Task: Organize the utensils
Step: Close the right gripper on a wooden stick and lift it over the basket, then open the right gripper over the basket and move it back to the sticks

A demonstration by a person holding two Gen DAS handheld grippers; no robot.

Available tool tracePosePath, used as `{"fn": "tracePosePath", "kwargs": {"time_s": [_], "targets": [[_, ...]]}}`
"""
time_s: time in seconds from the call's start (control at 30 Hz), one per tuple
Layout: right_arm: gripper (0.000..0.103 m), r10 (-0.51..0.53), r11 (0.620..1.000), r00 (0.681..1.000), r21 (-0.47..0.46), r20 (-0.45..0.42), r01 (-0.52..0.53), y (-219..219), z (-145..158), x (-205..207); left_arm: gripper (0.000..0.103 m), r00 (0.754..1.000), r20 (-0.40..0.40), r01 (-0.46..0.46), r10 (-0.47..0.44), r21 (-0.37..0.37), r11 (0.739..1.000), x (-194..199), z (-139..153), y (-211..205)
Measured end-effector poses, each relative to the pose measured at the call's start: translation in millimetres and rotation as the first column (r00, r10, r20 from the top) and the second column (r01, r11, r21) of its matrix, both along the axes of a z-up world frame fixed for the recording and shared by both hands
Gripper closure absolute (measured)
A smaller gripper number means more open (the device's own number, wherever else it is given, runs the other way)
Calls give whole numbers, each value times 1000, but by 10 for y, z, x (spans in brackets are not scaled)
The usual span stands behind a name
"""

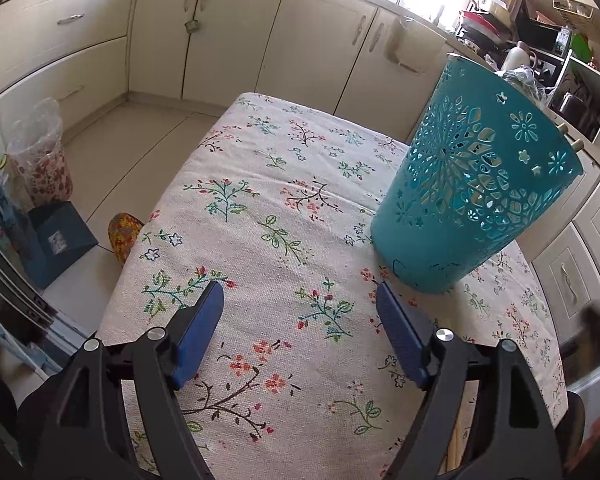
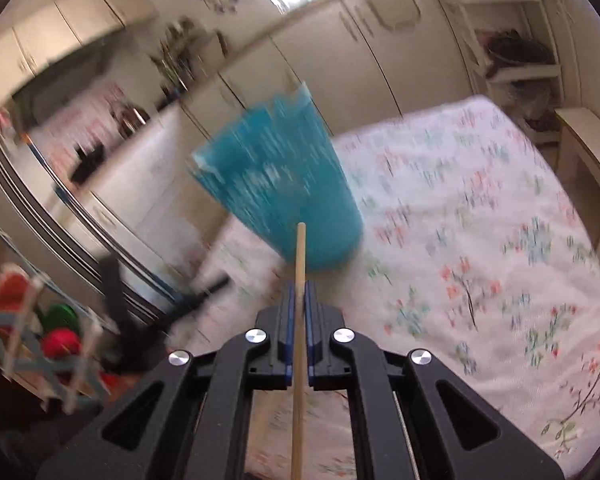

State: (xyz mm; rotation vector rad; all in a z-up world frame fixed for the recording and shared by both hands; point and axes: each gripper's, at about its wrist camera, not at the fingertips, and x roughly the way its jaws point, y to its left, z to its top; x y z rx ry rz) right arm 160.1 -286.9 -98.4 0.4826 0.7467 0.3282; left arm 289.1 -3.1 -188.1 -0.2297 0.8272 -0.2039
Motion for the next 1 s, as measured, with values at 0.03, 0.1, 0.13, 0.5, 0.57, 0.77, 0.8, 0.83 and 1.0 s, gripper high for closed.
{"fn": "tracePosePath", "kwargs": {"time_s": [0.03, 0.1, 0.13, 0.5, 0.57, 0.77, 0.8, 0.83, 1.0], "targets": [[98, -4, 1000, 999, 24, 47, 3, -8, 174, 32, 28, 1000, -3, 0, 0, -1, 1000, 8, -5, 2], [98, -10, 999, 991, 47, 131, 4, 7, 467, 128, 28, 1000, -5, -1, 1, -3, 1000, 16, -9, 6], [98, -16, 998, 984, 58, 175, 6, 19, 604, 189, 28, 1000, -7, -3, 3, -4, 1000, 21, -11, 10], [97, -197, 980, 871, 69, 450, 186, 312, 1144, 1174, 28, 1000, -25, 6, -7, -31, 1000, 72, -49, 13], [97, -218, 975, 868, 62, 446, 213, 284, 1087, 1260, 28, 999, -31, 5, -7, -42, 999, 84, -62, 23], [97, -217, 970, 880, -6, 422, 242, 315, 787, 1372, 28, 999, -32, 5, -7, -67, 998, 94, -71, 35], [97, -210, 970, 883, -25, 421, 243, 333, 729, 1355, 28, 999, -31, 6, -8, -68, 998, 93, -70, 31], [97, -206, 969, 883, -39, 421, 245, 350, 690, 1339, 28, 1000, -30, 6, -8, -68, 998, 92, -70, 32], [96, -182, 964, 895, -106, 407, 244, 428, 510, 1292, 28, 1000, -29, 7, -9, -64, 998, 88, -69, 27]]}}
